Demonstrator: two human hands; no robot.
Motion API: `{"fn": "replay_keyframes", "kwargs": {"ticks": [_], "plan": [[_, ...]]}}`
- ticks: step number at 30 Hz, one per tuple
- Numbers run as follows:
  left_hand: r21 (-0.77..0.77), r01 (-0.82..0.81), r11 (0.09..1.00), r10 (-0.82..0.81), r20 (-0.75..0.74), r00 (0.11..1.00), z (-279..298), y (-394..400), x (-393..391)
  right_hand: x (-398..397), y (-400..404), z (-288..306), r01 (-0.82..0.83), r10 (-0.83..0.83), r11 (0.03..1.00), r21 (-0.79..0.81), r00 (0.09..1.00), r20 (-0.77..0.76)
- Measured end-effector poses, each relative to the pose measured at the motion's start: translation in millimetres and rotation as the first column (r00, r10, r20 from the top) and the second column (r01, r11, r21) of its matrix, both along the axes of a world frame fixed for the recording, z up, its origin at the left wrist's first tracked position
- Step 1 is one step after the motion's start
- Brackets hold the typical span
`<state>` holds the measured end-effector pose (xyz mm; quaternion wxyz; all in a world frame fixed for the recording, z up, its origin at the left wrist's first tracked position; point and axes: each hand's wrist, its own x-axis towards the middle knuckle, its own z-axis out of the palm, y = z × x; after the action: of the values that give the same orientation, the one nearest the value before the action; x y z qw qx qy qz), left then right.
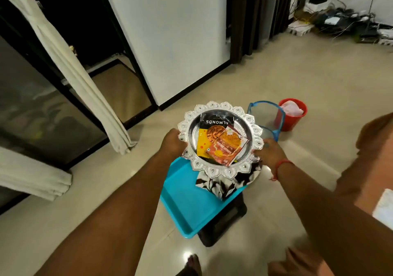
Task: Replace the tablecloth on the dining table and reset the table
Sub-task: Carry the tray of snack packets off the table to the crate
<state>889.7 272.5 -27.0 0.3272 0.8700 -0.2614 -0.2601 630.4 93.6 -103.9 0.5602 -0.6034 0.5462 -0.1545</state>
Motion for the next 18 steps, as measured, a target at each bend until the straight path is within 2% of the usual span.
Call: {"fn": "replay_keyframes", "kwargs": {"ticks": [6, 13, 18], "plan": [[0.118, -0.049, 0.992, 0.044, 0.041, 0.998, -63, 60, 50, 56, 67, -41, 0.039, -0.018, 0.985, 0.168, 0.993, -0.120], [0.278, -0.020, 0.960, 0.014, 0.025, 1.000, -146, 122, 104, 103, 126, -125, 0.102, -0.027, 0.952, 0.290, 0.967, -0.252], [0.312, 0.010, 0.950, -0.019, 0.028, 0.999, -194, 147, 135, 138, 170, -125, 0.179, -0.084, 0.925, 0.335, 0.957, -0.279]]}}
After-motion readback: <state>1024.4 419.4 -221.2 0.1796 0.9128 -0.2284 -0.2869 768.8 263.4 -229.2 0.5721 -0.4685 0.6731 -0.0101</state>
